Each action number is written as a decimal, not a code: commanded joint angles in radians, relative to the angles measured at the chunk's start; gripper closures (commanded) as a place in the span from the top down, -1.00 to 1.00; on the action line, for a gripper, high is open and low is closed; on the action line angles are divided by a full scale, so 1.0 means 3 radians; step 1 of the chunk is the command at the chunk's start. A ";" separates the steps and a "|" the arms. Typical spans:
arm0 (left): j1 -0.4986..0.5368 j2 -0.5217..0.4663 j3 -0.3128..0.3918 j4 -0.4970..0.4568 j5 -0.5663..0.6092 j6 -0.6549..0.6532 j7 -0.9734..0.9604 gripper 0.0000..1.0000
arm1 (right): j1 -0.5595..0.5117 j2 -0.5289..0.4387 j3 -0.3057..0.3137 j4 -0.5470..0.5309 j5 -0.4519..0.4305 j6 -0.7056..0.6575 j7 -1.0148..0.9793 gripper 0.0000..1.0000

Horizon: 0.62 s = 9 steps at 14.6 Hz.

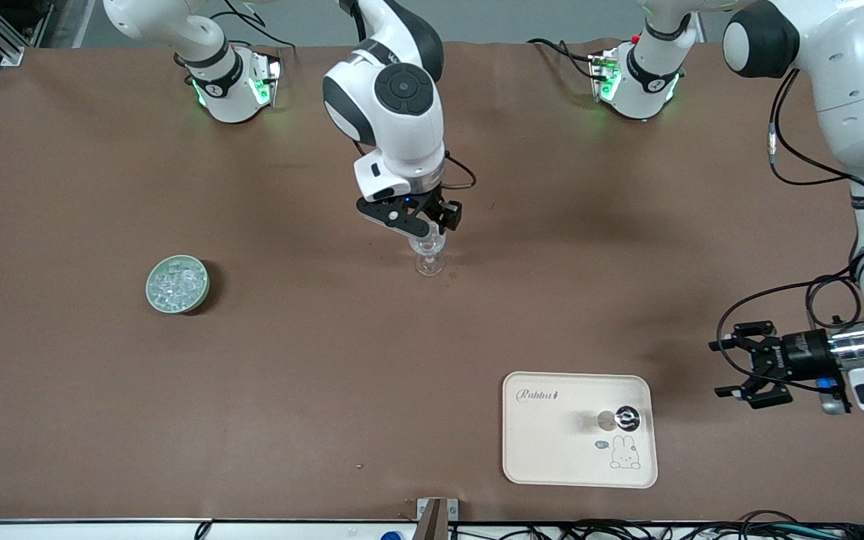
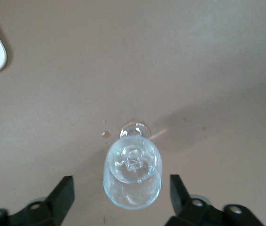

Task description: Pour wine and add ice with both arms

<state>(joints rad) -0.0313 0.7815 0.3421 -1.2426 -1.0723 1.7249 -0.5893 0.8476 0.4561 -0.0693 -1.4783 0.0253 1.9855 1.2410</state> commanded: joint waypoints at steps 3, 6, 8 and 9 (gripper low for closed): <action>-0.0003 -0.0344 0.0158 -0.0015 0.0072 0.0090 -0.0035 1.00 | -0.0426 -0.0343 -0.0009 0.0024 -0.0441 -0.0155 -0.0286 1.00; -0.0003 -0.0574 0.0245 -0.0030 0.0107 0.0054 -0.0040 1.00 | -0.0952 -0.0671 -0.0009 0.0029 -0.0524 -0.0435 -0.0958 1.00; -0.0034 -0.0814 0.0235 -0.0041 0.0630 0.0049 0.0041 1.00 | -0.1366 -0.0885 -0.0009 0.0024 -0.0524 -0.0691 -0.1592 1.00; -0.0054 -0.0927 0.0134 -0.0041 0.0999 0.0049 0.0168 1.00 | -0.1586 -0.0962 -0.0009 0.0024 -0.0519 -0.0783 -0.1828 1.00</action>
<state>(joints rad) -0.0260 0.5866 0.4043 -1.2273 -0.9217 1.7422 -0.5752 0.4796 0.2355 -0.0949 -1.4368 -0.1243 1.7926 0.8128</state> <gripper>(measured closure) 0.000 0.000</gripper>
